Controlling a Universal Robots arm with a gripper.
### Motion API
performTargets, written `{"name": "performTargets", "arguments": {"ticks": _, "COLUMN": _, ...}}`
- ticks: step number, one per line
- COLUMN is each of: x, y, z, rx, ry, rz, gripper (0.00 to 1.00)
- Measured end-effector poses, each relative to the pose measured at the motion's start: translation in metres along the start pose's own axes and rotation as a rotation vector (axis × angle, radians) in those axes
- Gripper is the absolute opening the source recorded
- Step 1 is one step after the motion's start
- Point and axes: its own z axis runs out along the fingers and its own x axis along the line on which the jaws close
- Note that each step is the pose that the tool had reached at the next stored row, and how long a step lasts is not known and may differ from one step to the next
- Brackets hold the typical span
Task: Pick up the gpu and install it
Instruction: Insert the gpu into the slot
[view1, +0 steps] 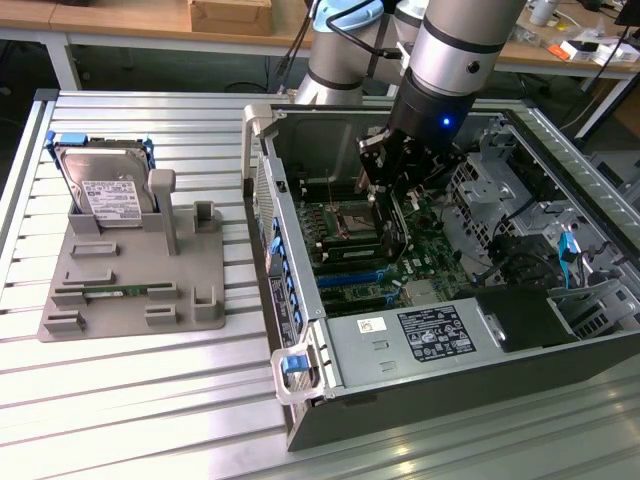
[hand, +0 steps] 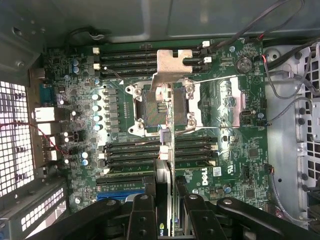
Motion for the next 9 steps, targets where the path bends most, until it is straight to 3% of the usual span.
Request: {"name": "performTargets", "arguments": {"ticks": 9, "x": -0.0006, "y": -0.0001, "z": 0.0, "rx": -0.001, "ry": 0.001, "rz": -0.037, "gripper": 0.26}}
